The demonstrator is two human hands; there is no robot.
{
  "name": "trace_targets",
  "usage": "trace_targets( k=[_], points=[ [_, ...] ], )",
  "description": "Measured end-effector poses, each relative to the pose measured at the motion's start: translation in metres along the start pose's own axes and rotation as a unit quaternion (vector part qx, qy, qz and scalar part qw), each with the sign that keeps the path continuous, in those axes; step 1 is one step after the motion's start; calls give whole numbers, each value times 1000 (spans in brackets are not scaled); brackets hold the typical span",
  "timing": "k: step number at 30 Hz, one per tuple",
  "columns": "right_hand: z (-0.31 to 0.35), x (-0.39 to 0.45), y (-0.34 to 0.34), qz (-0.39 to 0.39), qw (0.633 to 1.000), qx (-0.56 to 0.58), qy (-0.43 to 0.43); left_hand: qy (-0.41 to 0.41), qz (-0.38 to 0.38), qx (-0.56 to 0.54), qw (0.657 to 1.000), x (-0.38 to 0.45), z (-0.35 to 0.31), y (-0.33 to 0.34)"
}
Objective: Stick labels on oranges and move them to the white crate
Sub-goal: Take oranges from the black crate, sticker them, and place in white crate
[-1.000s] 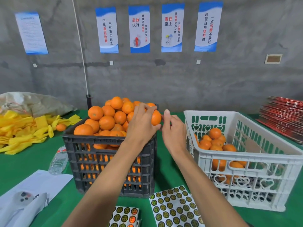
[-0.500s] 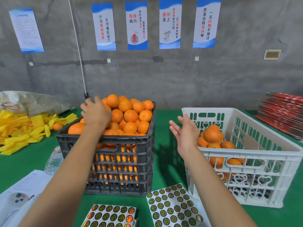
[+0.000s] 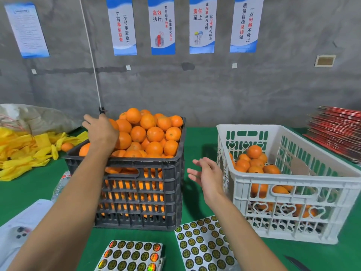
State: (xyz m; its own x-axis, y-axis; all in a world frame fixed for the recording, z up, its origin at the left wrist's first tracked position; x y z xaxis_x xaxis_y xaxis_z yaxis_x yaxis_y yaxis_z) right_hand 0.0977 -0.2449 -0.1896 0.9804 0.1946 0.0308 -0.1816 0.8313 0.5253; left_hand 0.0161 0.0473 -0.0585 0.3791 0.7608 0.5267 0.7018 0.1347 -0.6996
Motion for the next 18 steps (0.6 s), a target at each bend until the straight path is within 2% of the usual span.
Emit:
trace_targets(
  k=[3, 5, 7, 9, 11, 13, 14, 15, 18],
  points=[
    [-17, 0, -9, 19, 996, -90, 5, 94, -34, -40, 994, -18, -10, -5],
    [-33, -3, -19, 58, 982, -179, 14, 144, -14, -87, 986, -36, -23, -6],
    [-50, -8, -32, 103, 952, -288, 15, 171, 23, -131, 976, -55, -38, -3],
    [-63, -13, -48, 153, 892, -424, -28, 191, 55, -172, 965, -74, -50, 2],
    [-72, -17, -67, 206, 803, -556, -63, 210, 69, -184, 958, -88, -56, 8],
    [-79, -21, -85, 263, 733, -624, -57, 221, 78, -166, 958, -96, -59, 13],
    [-81, -23, -94, 286, 716, -635, -52, 224, 79, -155, 959, -98, -58, 14],
    [-83, -26, -101, 301, 714, -630, -46, 225, 79, -148, 960, -99, -58, 15],
    [-84, -30, -117, 311, 738, -597, -46, 219, 87, -150, 960, -99, -56, 14]
  ],
)
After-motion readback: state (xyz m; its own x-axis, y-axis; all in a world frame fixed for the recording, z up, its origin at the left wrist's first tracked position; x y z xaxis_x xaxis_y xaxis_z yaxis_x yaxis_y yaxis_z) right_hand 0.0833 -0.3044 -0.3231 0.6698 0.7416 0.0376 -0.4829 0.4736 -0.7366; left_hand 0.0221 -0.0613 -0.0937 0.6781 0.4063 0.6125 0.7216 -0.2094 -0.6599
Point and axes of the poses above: each hand's wrist, its own x-axis towards the middle knuckle, its own y-axis out of the palm, z = x × y, the point moved 2 cm from there along x, towards the middle knuckle, and after that the axes turned 6 degrees about x, right-handed, at the moved point
